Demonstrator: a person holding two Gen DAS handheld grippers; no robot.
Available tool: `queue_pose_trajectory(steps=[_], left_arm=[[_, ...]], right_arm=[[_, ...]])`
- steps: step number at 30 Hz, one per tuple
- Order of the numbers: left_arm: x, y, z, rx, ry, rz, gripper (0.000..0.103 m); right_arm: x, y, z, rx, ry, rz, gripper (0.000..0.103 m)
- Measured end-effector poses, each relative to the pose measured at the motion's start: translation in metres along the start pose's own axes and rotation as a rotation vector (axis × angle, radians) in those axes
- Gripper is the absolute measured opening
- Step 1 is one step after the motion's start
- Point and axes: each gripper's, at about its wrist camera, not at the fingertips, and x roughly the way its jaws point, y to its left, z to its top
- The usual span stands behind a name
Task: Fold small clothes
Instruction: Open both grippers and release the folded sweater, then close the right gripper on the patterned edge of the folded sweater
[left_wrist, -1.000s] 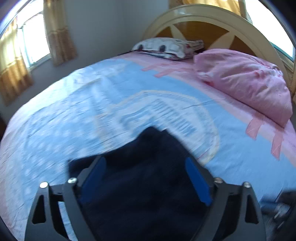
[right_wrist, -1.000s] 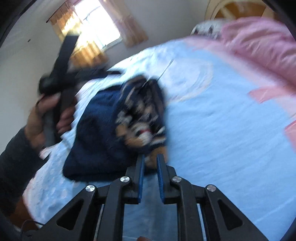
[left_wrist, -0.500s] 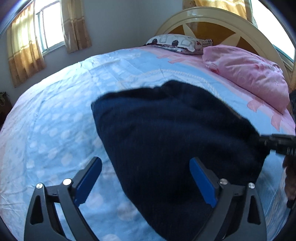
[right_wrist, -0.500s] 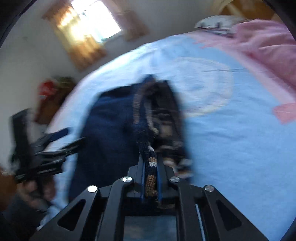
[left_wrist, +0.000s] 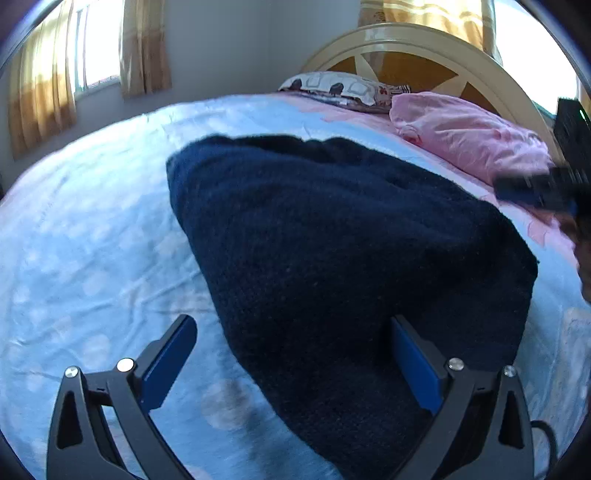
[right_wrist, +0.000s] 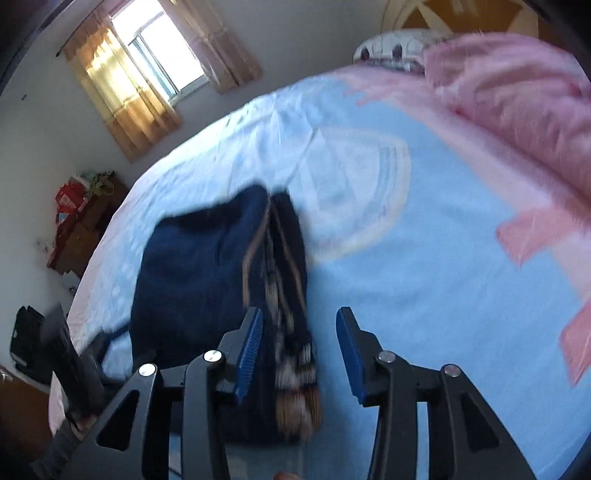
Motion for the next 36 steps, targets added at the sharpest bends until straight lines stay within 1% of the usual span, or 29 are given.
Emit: queue_pose_trajectory(steps=[1, 3, 6, 9, 10, 11, 12, 13, 17, 19, 21, 26, 28, 30, 31, 33, 36], left_arm=[[0.000, 0.003, 0.000, -0.012, -0.001, -0.014, 0.103], [-0.001, 0.008, -0.002, -0.044, -0.003, -0.037, 0.103], [-0.004, 0.018, -0.005, -0.101, -0.015, -0.061, 0.103], [-0.007, 0.023, -0.008, -0.131, -0.018, -0.078, 0.103], [-0.006, 0.023, -0.009, -0.133, -0.016, -0.081, 0.103], [-0.006, 0.024, -0.009, -0.135, -0.011, -0.086, 0.103], [-0.006, 0.025, -0.010, -0.139, -0.008, -0.092, 0.103], [-0.006, 0.026, -0.010, -0.147, -0.005, -0.101, 0.103], [-0.007, 0.033, -0.012, -0.172, -0.004, -0.126, 0.103], [-0.008, 0.035, -0.013, -0.177, -0.007, -0.125, 0.103], [-0.008, 0.034, -0.013, -0.174, -0.005, -0.119, 0.103], [-0.006, 0.034, -0.012, -0.177, 0.020, -0.098, 0.103], [-0.005, 0.032, -0.008, -0.167, 0.025, -0.084, 0.103], [-0.005, 0.029, -0.005, -0.160, 0.025, -0.070, 0.103], [-0.007, 0.028, -0.003, -0.150, 0.024, -0.056, 0.103], [-0.011, 0.026, 0.002, -0.140, 0.017, -0.035, 0.103], [-0.018, 0.028, 0.009, -0.144, -0.001, -0.017, 0.103]], right_arm=[[0.003, 0.007, 0.015, -0.030, -0.016, -0.001, 0.043], [0.014, 0.014, 0.035, -0.060, -0.003, 0.023, 0.043], [0.055, 0.032, 0.065, -0.081, 0.086, 0.069, 0.043], [0.097, 0.043, 0.077, -0.104, 0.156, 0.044, 0.043], [0.117, 0.047, 0.080, -0.111, 0.202, 0.035, 0.043], [0.126, 0.049, 0.080, -0.115, 0.218, 0.023, 0.042], [0.134, 0.051, 0.080, -0.123, 0.218, -0.012, 0.017], [0.138, 0.053, 0.080, -0.138, 0.222, -0.041, 0.008], [0.142, 0.046, 0.080, -0.110, 0.181, -0.133, 0.007], [0.148, 0.039, 0.078, -0.116, 0.187, -0.166, 0.007], [0.154, 0.037, 0.079, -0.117, 0.186, -0.169, 0.007], [0.148, 0.046, 0.078, -0.156, 0.170, -0.207, 0.009], [0.136, 0.047, 0.078, -0.155, 0.137, -0.193, 0.018], [0.121, 0.048, 0.077, -0.151, 0.099, -0.200, 0.039], [0.110, 0.048, 0.075, -0.148, 0.073, -0.186, 0.041], [0.090, 0.052, 0.070, -0.148, 0.019, -0.171, 0.042], [0.054, 0.064, 0.058, -0.195, -0.067, -0.151, 0.042]])
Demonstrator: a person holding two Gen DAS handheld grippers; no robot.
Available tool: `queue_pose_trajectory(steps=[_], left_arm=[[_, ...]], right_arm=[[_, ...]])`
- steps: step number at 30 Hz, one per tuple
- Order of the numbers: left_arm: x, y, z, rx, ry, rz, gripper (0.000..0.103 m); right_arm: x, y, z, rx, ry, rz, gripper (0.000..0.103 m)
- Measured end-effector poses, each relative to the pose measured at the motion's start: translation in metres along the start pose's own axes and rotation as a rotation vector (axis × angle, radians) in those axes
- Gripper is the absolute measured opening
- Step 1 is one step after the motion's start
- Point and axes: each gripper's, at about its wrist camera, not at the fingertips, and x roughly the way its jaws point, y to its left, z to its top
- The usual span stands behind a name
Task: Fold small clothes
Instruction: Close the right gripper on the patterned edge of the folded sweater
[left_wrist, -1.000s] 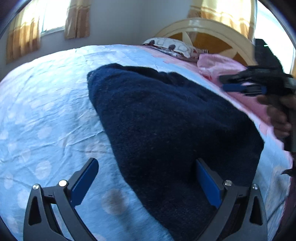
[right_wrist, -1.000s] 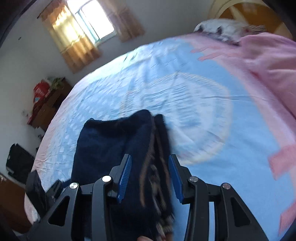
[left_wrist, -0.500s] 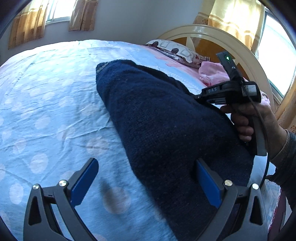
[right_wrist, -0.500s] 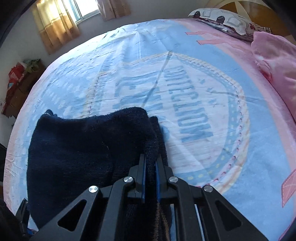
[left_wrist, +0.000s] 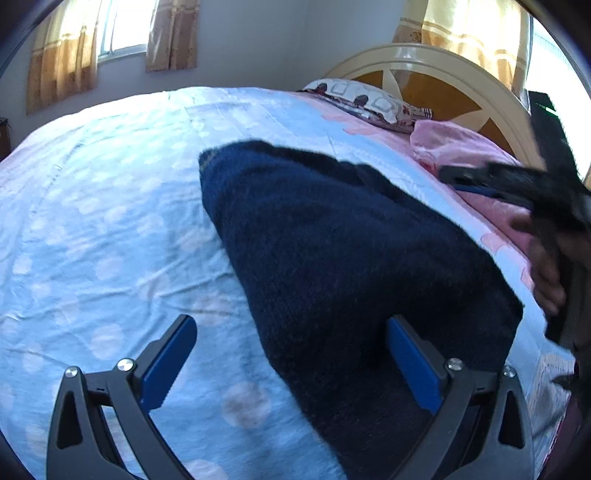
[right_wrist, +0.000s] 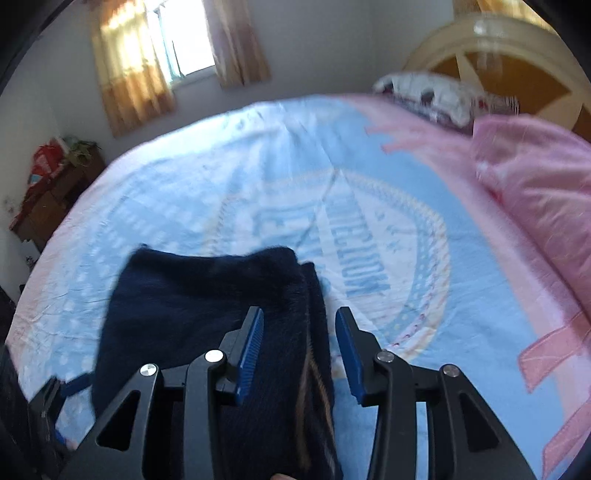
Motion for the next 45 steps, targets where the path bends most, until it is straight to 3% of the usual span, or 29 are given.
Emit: queue_pose_trajectory(steps=[6, 14, 19, 26, 28, 31, 33, 37, 40, 45], left_arm=[[-0.001, 0.006, 0.019, 0.003, -0.022, 0.045, 0.103], [0.012, 0.001, 0.032, 0.038, -0.009, 0.097, 0.103], [0.022, -0.001, 0.034, 0.048, 0.007, 0.098, 0.103], [0.035, 0.007, 0.031, 0.003, 0.015, 0.052, 0.103], [0.033, 0.010, 0.031, -0.027, 0.027, 0.041, 0.103], [0.027, 0.008, 0.030, -0.020, 0.033, 0.042, 0.103], [0.021, 0.005, 0.030, -0.002, 0.038, 0.054, 0.103], [0.006, 0.005, 0.028, -0.021, 0.045, -0.007, 0.103], [0.005, 0.009, 0.021, -0.063, 0.063, -0.060, 0.103], [0.020, 0.014, 0.009, -0.110, 0.103, -0.085, 0.103]], right_arm=[[-0.035, 0.024, -0.026, -0.084, -0.059, 0.062, 0.042], [-0.025, 0.049, -0.056, -0.178, -0.011, 0.111, 0.042], [0.004, 0.041, -0.074, -0.185, 0.086, 0.065, 0.042], [0.015, 0.042, -0.085, -0.223, 0.053, 0.040, 0.042], [0.014, 0.043, -0.082, -0.231, 0.063, 0.048, 0.042], [0.003, 0.028, -0.068, -0.156, 0.074, 0.136, 0.048], [-0.010, 0.014, -0.055, -0.117, 0.026, 0.164, 0.060], [-0.016, -0.019, -0.025, -0.042, -0.023, 0.172, 0.061], [0.008, -0.037, -0.011, 0.001, 0.048, 0.201, 0.062], [0.055, -0.053, -0.009, 0.052, 0.144, 0.253, 0.062]])
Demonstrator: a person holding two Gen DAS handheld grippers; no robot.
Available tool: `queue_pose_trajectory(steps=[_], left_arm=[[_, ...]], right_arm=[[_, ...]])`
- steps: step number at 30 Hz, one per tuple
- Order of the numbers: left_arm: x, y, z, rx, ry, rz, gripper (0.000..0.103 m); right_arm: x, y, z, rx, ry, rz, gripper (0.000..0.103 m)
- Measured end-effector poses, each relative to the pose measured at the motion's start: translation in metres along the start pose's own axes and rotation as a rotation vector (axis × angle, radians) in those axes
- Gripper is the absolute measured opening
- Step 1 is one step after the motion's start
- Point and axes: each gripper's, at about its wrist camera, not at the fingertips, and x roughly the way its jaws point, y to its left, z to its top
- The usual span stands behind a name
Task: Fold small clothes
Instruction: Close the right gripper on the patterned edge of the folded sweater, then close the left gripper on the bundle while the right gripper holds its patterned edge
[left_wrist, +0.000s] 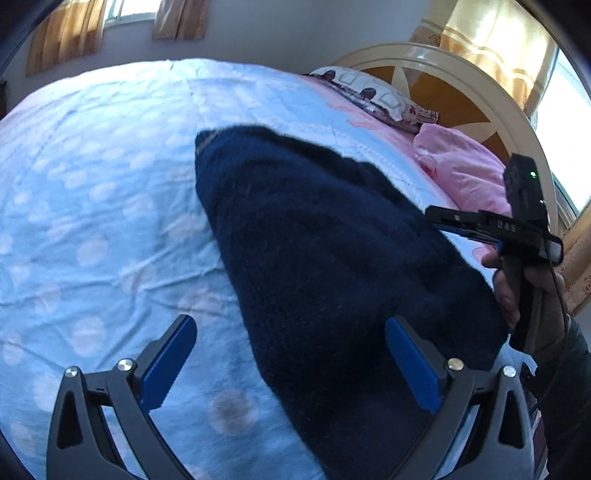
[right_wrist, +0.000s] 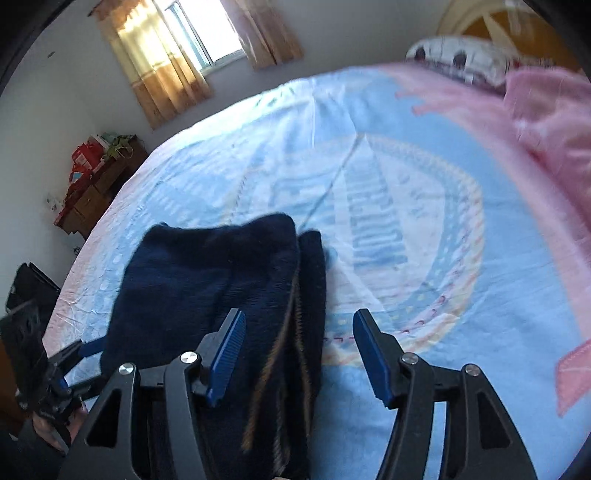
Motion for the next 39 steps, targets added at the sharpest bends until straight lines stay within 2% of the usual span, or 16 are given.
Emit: queue_pose_trajectory(steps=[8, 13, 15, 16, 17, 18, 19, 21, 23, 26, 31, 39], left_arm=[[0.022, 0.004, 0.003, -0.076, 0.026, -0.095, 0.103], [0.027, -0.002, 0.004, -0.065, 0.017, -0.115, 0.103], [0.027, -0.004, 0.005, -0.058, 0.013, -0.148, 0.086], [0.026, -0.007, 0.004, -0.054, 0.007, -0.146, 0.085], [0.025, -0.009, 0.005, -0.047, 0.002, -0.140, 0.078], [0.022, -0.013, 0.005, -0.029, -0.010, -0.133, 0.069], [0.018, -0.017, 0.005, -0.006, -0.029, -0.119, 0.065], [0.009, -0.020, 0.005, 0.020, -0.060, -0.107, 0.049], [0.000, -0.019, 0.006, 0.018, -0.077, -0.112, 0.046], [-0.013, -0.015, 0.004, 0.009, -0.091, -0.128, 0.044], [-0.048, -0.011, -0.004, 0.016, -0.137, -0.136, 0.043], [-0.117, 0.009, -0.024, 0.018, -0.224, -0.073, 0.043]], right_arm=[[0.052, -0.009, 0.010, 0.021, 0.068, 0.066, 0.062], [0.066, -0.013, 0.017, 0.046, 0.052, 0.111, 0.062], [0.070, -0.007, 0.019, 0.014, 0.057, 0.103, 0.059], [0.072, -0.002, 0.020, 0.002, 0.063, 0.106, 0.053], [0.072, -0.001, 0.021, 0.004, 0.073, 0.135, 0.033], [0.072, 0.002, 0.021, 0.015, 0.078, 0.167, 0.026], [0.072, 0.006, 0.021, 0.006, 0.071, 0.146, 0.025], [0.066, 0.017, 0.019, -0.034, 0.046, 0.100, 0.021], [0.055, 0.022, 0.016, -0.017, 0.005, 0.099, 0.020], [0.032, 0.027, 0.014, 0.009, -0.064, 0.130, 0.019], [0.001, 0.060, 0.009, -0.036, -0.121, 0.129, 0.018], [-0.023, 0.112, 0.002, -0.077, -0.157, 0.214, 0.018]])
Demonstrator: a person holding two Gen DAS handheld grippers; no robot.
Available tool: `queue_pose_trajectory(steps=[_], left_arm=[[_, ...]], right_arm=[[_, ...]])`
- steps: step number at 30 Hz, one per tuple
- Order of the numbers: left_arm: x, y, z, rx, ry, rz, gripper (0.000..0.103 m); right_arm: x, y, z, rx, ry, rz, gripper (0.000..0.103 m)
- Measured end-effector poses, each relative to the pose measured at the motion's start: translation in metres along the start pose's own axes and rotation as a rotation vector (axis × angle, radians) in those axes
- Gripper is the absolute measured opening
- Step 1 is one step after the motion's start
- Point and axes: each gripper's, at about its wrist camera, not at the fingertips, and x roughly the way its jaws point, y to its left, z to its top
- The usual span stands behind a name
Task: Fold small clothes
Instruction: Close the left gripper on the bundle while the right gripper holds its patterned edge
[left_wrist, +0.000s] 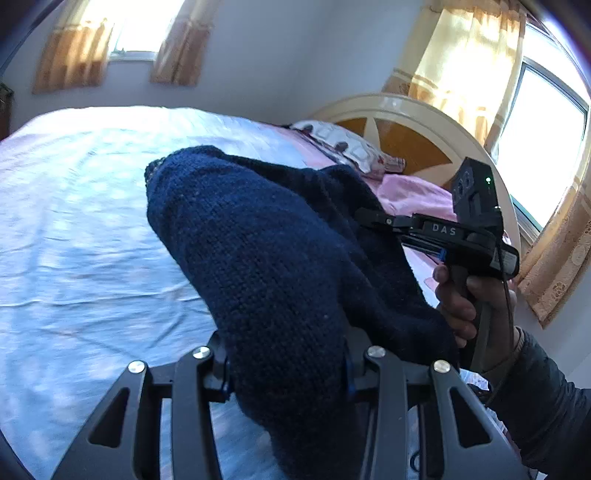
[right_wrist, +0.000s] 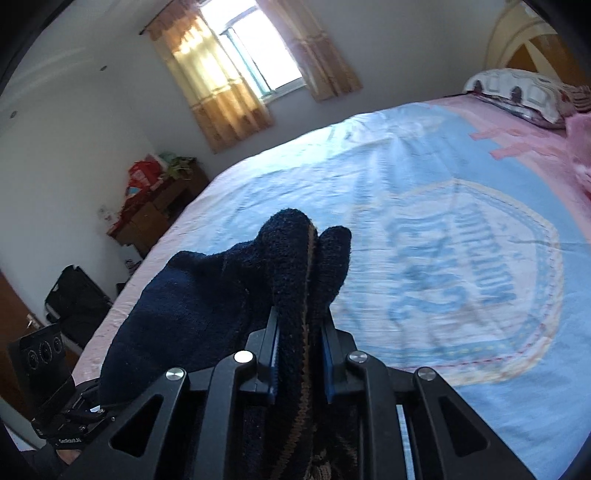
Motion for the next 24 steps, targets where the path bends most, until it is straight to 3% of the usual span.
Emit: queue_pose_trajectory(steps=[8, 17, 24], left_arm=[[-0.071, 0.036, -0.012, -0.023, -0.063, 0.111, 0.043], [-0.141, 0.090, -0.036, -0.116, -0.144, 0.219, 0.043], [-0.175, 0.127, -0.053, -0.196, -0.200, 0.297, 0.043]], right_arm=[[0.029, 0.079, -0.003, -0.052, 0.008, 0.121, 0.018], [0.089, 0.173, -0.010, -0.131, 0.077, 0.252, 0.018], [0.136, 0.248, -0.017, -0.202, 0.133, 0.329, 0.018]])
